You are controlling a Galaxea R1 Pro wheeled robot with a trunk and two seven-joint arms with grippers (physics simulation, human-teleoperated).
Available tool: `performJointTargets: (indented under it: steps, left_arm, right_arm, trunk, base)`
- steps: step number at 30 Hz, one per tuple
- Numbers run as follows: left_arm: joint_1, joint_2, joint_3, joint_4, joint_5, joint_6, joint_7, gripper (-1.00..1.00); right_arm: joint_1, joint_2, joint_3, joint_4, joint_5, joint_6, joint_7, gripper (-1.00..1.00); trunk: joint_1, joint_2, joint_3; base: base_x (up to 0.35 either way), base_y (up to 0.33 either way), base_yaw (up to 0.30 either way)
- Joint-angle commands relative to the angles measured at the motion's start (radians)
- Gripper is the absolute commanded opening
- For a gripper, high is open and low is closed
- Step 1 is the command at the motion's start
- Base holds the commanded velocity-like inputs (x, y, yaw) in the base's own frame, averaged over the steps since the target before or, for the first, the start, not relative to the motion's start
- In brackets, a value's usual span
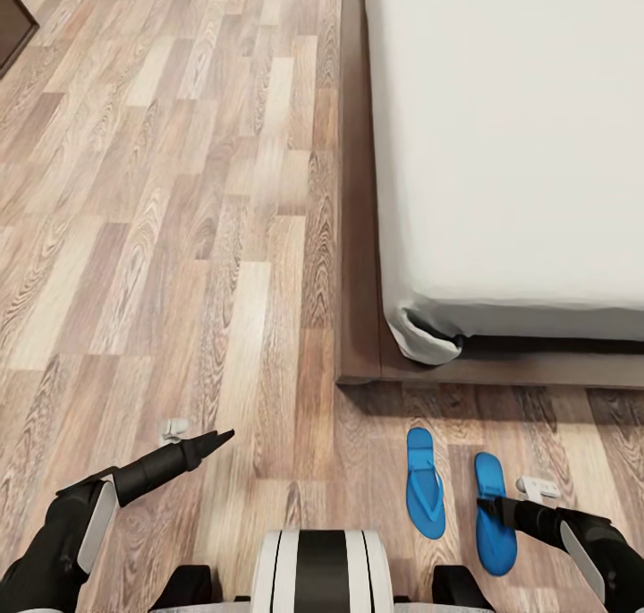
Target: In the bedroom, move the book from the bed onto either nightstand, and place the two sandals side by side next to the bed.
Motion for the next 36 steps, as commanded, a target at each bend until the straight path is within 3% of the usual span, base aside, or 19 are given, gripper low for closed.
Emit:
performJointTargets:
  steps: [1,5,10,12,29,31,33,36]
  left_arm:
    - [0.0,0.0,0.0,0.0,0.004,0.008,-0.002,1.0]
    - [-0.001,-0.002,-0.001,0.0,0.004,0.008,-0.002,1.0]
    - [0.0,-0.014,-0.001,0.0,0.003,0.007,-0.001,1.0]
    - [0.0,-0.017,-0.001,0.0,0.002,0.007,0.0,1.0]
    - [0.0,-0.024,-0.001,0.0,0.002,0.009,0.003,1.0]
    - [0.0,-0.024,-0.001,0.0,0.002,0.009,0.003,1.0]
    - [0.0,-0.024,-0.001,0.0,0.001,0.009,0.003,1.0]
    - [0.0,-0.024,-0.001,0.0,0.002,0.009,0.003,1.0]
  right_arm:
    - [0.0,0.0,-0.003,-0.002,-0.007,0.008,0.003,-1.0]
    - [-0.001,0.0,-0.003,-0.03,-0.006,0.006,0.001,-1.0]
    - [0.0,0.0,-0.001,-0.251,0.001,0.008,-0.048,-1.0]
    - [0.0,0.0,-0.001,-0.288,0.001,0.008,-0.053,-1.0]
    - [0.0,0.002,0.001,-0.297,-0.002,0.014,-0.057,-1.0]
    - [0.0,0.002,0.001,-0.287,-0.002,0.044,-0.057,-1.0]
    - [0.0,0.002,0.0,-0.274,-0.001,0.13,-0.057,-1.0]
    - [0.0,0.002,0.0,-0.271,0.0,0.163,-0.057,-1.0]
  trunk:
    - [0.0,0.0,-0.004]
    - [0.002,-0.001,-0.02]
    - [0.002,-0.001,-0.02]
    - [0.002,-0.001,-0.02]
    - [0.003,-0.002,-0.028]
    - [0.004,-0.002,-0.035]
    - [0.005,-0.003,-0.043]
    - [0.005,-0.003,-0.043]
  base:
    - [0.0,0.0,0.0]
    - [0.0,0.0,0.0]
    - [0.0,0.0,0.0]
    - [0.0,0.0,0.0]
    - [0.0,0.0,0.0]
    - [0.0,0.0,0.0]
    - [0.0,0.0,0.0]
    - [0.0,0.0,0.0]
